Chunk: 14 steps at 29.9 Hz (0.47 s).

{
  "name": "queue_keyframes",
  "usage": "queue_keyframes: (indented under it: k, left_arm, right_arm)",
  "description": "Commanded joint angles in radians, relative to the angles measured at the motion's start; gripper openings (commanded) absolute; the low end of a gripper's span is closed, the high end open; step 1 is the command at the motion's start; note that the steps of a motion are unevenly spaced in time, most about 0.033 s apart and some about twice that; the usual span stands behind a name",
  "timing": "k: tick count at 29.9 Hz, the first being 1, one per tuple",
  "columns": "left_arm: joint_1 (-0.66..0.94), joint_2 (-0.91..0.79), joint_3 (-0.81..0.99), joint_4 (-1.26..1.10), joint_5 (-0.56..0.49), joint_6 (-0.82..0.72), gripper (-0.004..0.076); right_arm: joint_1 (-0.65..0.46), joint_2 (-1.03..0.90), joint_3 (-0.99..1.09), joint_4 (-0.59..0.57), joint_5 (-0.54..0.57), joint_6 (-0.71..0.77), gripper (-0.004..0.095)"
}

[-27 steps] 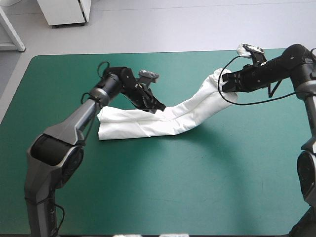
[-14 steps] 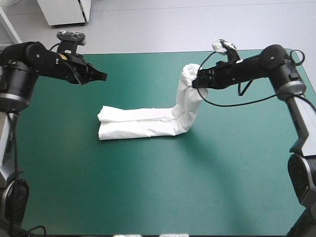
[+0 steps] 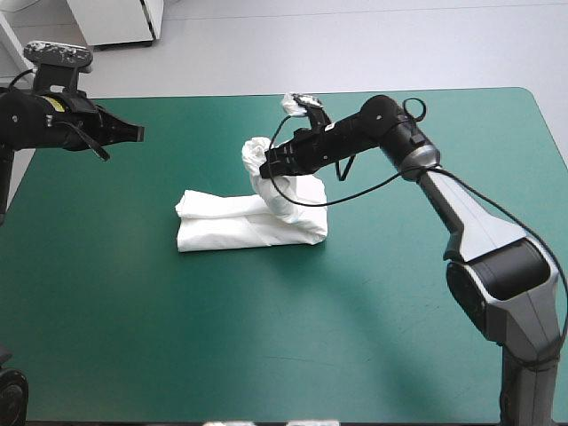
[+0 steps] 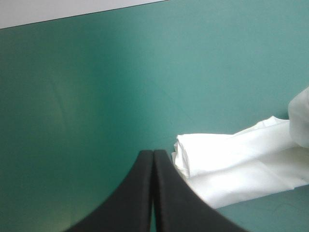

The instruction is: Fold the cloth

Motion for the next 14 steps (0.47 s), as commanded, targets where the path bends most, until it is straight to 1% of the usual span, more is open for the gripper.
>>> queue_keyframes:
  k: [1, 8, 10, 12, 14]
  left_arm:
    - [0.001, -0.049, -0.025, 0.044, -0.042, -0.038, -0.0009]
    - [0.001, -0.052, -0.025, 0.055, -0.022, -0.040, -0.0009]
    - [0.001, -0.052, -0.025, 0.053, -0.022, -0.040, -0.0009]
    - [0.001, -0.052, -0.025, 0.053, -0.020, -0.040, -0.0009]
    - [0.001, -0.054, -0.025, 0.053, -0.018, -0.040, -0.0009]
  right_arm:
    - [0.040, 0.013, -0.093, 0.070, -0.026, -0.004, -0.0013]
    - [0.116, 0.142, -0.184, 0.091, -0.038, -0.022, -0.0013]
    - [0.126, 0.173, -0.217, 0.091, -0.024, -0.045, -0.0010]
    - [0.134, 0.198, -0.245, 0.091, 0.000, -0.067, 0.0020]
    - [0.136, 0.211, -0.266, 0.091, 0.026, -0.067, 0.0093]
